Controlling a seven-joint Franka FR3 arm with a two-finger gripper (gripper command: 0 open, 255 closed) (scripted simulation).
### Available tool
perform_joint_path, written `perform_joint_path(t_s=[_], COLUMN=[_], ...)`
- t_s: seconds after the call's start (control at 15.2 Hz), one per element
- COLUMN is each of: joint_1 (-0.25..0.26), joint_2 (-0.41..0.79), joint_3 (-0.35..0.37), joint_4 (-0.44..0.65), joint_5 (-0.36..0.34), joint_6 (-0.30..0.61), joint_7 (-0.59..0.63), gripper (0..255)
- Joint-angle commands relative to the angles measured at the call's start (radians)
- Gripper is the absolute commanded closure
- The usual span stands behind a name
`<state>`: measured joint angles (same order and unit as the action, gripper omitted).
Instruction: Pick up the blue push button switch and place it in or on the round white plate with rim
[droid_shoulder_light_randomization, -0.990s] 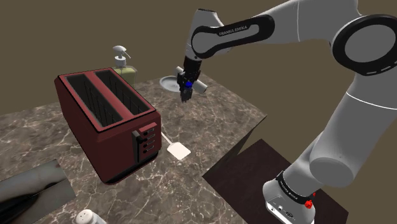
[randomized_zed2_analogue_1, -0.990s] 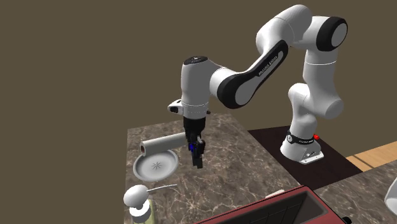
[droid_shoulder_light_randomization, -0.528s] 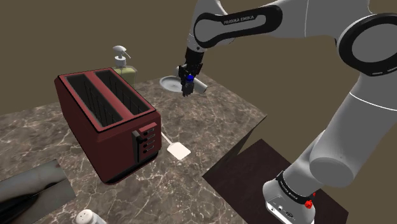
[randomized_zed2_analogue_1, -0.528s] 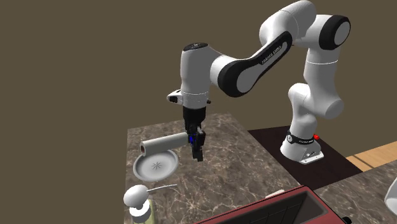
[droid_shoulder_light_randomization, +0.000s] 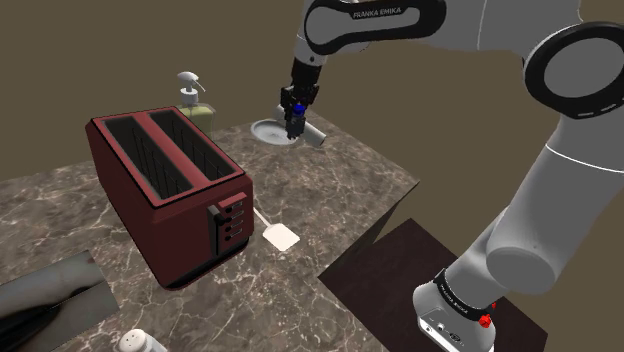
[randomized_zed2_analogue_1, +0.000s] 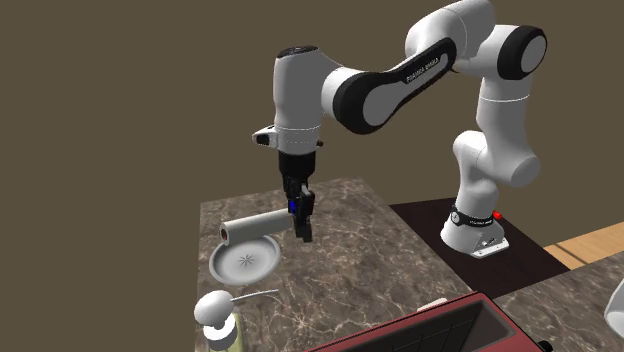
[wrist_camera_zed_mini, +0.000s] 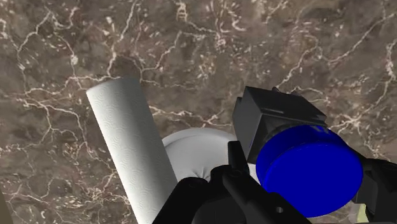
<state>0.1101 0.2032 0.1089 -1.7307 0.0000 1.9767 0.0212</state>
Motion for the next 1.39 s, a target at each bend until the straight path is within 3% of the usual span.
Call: perform_joint_path(t_s=[0.0, 0.26, 0.46, 0.53, 0.59, 1.32], joint_1=[-0.006, -0.018, -0.023, -0.024, -0.021, -0.03], joint_2=[0.063, 0.231, 0.39, 0.458, 0.599, 0.537], joint_3=[-0.006, -0.019, -0.027, -0.03, -0.035, -0.034], joint_4=[0.095, 0.359, 0.623, 0.739, 0.986, 0.729], joint_5=[-0.005, -0.015, -0.021, -0.024, -0.028, -0.026], joint_6=[-0.033, -0.13, -0.235, -0.283, -0.389, -0.195], joint_7=[-0.012, -0.04, -0.06, -0.066, -0.077, -0.077], gripper=[255, 255, 255, 255, 255, 255])
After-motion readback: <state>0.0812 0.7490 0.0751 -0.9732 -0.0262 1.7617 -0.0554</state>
